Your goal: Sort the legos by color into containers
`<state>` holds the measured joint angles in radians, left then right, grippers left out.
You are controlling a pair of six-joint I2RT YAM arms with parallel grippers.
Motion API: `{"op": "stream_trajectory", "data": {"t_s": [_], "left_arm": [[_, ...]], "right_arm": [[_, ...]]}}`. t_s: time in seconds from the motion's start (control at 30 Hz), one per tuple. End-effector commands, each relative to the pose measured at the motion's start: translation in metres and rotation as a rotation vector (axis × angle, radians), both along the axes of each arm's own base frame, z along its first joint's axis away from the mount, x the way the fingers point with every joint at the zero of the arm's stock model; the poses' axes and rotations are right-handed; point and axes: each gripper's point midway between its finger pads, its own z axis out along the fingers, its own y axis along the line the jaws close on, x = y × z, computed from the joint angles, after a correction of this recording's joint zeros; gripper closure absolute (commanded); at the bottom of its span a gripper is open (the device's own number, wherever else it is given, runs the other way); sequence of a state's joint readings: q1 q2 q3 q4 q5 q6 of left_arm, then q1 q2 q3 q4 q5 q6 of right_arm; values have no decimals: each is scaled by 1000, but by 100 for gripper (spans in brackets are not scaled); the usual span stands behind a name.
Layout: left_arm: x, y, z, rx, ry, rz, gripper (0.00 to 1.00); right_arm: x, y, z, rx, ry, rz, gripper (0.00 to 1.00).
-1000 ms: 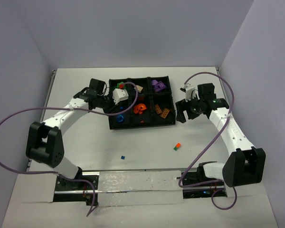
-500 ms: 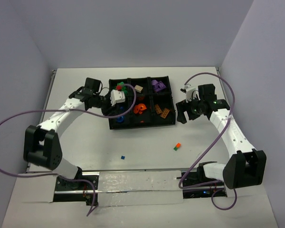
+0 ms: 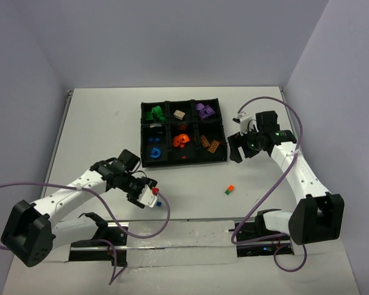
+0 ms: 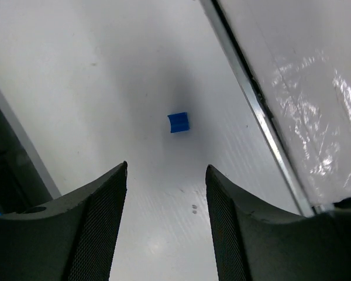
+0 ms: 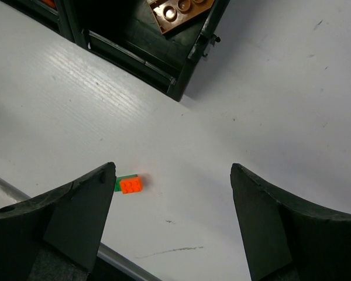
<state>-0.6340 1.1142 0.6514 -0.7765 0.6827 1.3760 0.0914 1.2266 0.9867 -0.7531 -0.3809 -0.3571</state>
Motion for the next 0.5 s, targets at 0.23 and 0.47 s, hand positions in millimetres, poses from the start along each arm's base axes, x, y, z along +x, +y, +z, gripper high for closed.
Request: {"op": "stream_trajectory", "data": {"t_s": [0.23,0.47], "left_arm": [[0,-27,-10,37,-186,-416,46],[-6,-38,-24,81,-215,-582,50]], "right_arm": [[-6,-7,0,-27,-11,-16,15],[-4,-7,1,-25,-19,-17,15]]}}
